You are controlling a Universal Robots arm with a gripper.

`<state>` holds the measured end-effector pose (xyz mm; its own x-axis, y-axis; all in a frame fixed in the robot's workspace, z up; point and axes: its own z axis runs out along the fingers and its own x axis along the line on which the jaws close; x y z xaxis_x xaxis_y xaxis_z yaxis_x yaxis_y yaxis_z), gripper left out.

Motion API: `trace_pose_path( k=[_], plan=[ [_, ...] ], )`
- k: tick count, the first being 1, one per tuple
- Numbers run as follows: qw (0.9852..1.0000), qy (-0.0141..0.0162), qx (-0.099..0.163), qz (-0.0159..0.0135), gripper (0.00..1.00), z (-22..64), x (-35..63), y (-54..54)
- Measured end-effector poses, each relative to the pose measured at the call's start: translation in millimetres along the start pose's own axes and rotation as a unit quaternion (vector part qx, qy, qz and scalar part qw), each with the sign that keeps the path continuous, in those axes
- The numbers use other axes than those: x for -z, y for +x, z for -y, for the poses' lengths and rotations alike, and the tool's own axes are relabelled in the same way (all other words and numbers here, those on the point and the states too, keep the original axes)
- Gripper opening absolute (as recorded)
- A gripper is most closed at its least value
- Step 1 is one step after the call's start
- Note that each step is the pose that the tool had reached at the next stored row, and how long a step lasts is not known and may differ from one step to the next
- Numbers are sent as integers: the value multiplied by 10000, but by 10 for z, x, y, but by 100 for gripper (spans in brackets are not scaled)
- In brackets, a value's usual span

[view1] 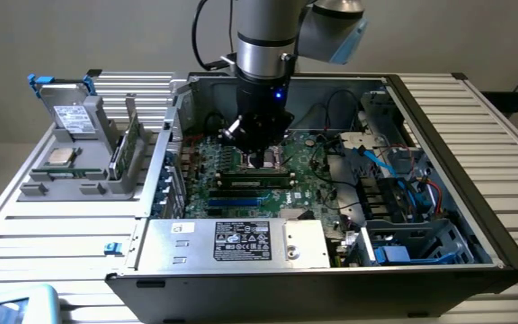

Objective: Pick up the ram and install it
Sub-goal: 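Press down the ram until it locks into place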

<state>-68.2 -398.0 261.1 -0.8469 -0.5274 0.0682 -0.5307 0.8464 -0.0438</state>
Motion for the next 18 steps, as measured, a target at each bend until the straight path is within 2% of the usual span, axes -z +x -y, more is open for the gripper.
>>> trace_pose_path(
  k=[6,10,18],
  plan=[
    [9992,-9,-388,11,11,0,0,0],
    [9982,0,-605,44,11,0,-1,0],
    [9952,75,-970,91,11,1,0,0]
  ],
)
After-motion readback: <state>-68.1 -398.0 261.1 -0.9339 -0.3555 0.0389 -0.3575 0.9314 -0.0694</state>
